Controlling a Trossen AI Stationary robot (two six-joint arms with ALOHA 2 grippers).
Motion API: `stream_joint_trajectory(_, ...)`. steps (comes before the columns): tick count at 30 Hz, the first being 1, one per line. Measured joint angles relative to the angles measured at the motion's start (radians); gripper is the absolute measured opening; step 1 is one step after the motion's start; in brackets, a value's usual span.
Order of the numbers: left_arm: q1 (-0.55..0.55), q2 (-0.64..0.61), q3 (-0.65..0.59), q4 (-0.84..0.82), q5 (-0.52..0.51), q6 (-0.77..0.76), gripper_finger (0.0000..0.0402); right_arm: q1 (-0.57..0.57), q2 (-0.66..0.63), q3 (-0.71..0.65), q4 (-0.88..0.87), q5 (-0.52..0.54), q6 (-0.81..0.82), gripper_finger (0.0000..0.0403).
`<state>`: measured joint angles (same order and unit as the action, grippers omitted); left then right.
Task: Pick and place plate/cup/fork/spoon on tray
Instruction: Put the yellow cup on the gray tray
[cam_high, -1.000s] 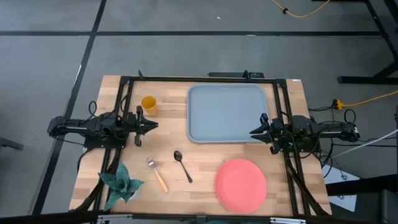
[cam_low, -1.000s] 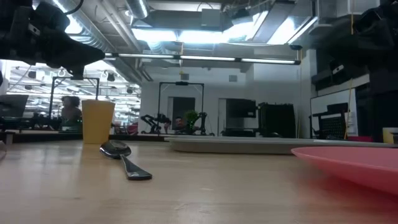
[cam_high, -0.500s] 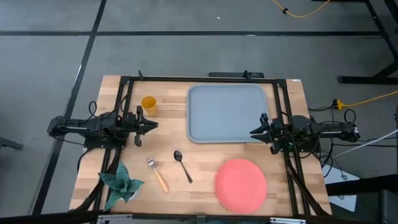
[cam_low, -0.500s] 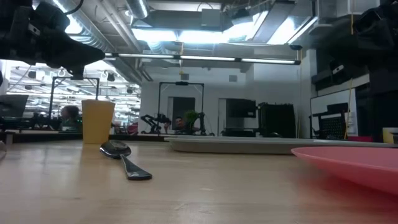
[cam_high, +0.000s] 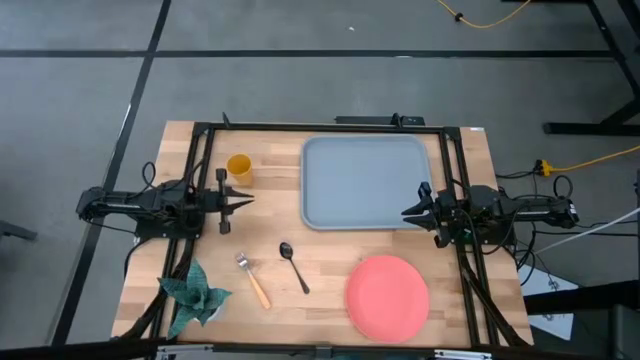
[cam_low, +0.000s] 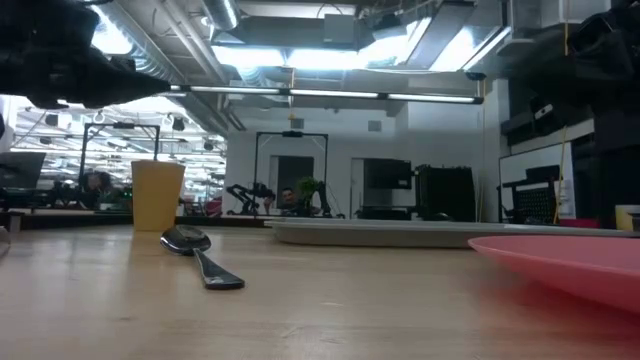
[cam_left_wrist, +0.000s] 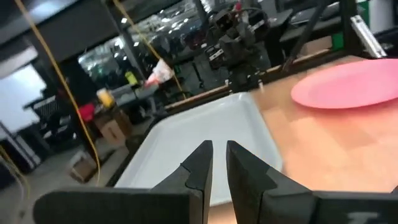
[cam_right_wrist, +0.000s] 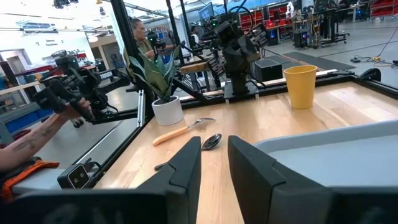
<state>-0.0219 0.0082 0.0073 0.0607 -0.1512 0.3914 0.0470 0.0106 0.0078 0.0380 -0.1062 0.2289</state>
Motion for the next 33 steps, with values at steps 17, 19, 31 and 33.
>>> stream_joint_trajectory(17,0.0,0.0,0.0,0.46,0.146,-0.393,0.0041,-0.001,0.0,0.0,0.005,0.105,0.157,0.0086)
stream_joint_trajectory(19,0.0,0.001,0.014,0.438,0.127,-0.437,0.0041,-0.001,0.0,0.0,0.008,0.126,0.181,0.0086)
stream_joint_trajectory(31,0.0,0.338,0.303,0.11,-0.029,-0.404,0.0041,-0.001,0.0,0.0,0.018,0.169,0.157,0.0086)
stream_joint_trajectory(33,0.0,0.44,0.365,0.022,-0.128,-0.357,0.0041,-0.001,0.0,0.0,0.017,0.169,0.157,0.0086)
